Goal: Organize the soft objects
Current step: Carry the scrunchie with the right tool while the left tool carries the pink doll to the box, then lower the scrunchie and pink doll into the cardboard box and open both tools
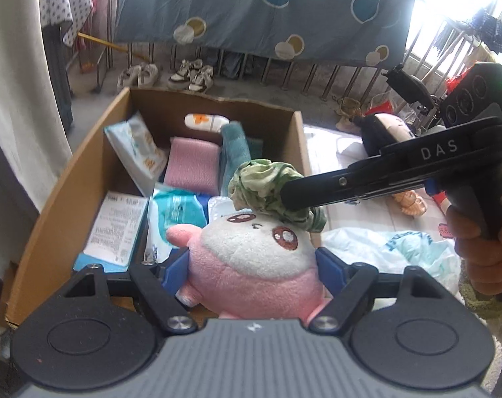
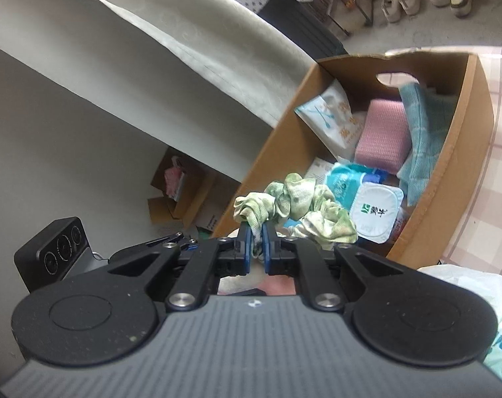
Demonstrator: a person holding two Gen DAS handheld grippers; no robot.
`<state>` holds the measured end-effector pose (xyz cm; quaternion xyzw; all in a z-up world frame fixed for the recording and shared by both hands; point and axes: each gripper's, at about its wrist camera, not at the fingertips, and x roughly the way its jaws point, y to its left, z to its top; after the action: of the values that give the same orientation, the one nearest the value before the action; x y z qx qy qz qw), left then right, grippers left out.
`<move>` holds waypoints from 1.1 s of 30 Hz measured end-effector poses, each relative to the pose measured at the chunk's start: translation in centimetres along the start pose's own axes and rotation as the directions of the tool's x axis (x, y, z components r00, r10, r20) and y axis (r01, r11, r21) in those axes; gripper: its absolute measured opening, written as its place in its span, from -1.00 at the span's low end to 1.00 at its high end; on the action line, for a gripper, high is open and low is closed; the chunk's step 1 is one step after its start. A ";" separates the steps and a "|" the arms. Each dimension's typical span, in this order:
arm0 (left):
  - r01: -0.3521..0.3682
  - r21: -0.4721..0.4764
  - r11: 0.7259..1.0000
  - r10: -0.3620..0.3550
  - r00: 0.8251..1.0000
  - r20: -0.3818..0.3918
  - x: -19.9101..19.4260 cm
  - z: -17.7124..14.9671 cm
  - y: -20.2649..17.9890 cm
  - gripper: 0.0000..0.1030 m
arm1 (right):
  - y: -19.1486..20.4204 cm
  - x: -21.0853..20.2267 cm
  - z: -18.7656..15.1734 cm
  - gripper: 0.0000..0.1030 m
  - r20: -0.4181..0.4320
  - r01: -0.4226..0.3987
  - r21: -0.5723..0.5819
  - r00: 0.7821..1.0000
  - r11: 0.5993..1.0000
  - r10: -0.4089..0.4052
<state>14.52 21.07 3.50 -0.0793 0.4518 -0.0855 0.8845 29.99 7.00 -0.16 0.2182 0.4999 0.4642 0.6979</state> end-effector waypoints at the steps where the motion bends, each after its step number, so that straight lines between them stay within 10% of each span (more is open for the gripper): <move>1: 0.008 -0.006 1.000 -0.008 1.000 -0.009 0.5 -0.2 0.3 0.58 | -0.4 0.4 0.0 -0.88 -0.011 0.012 0.001 1.000 1.000 -0.012; 21: 0.078 -0.156 0.985 -0.109 0.974 -0.199 8.3 -1.3 3.5 0.68 | -4.0 1.8 1.4 -0.88 0.001 0.028 0.048 1.000 0.998 -0.028; 33: 0.069 -0.211 0.975 -0.105 0.981 -0.164 6.6 -0.9 4.3 0.69 | -4.1 1.2 2.0 -0.88 0.027 0.033 0.048 0.999 0.998 -0.034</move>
<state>17.98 23.69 -3.15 -0.1816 0.5300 -0.0840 0.8240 33.68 6.44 -3.10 0.2330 0.5046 0.4372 0.7071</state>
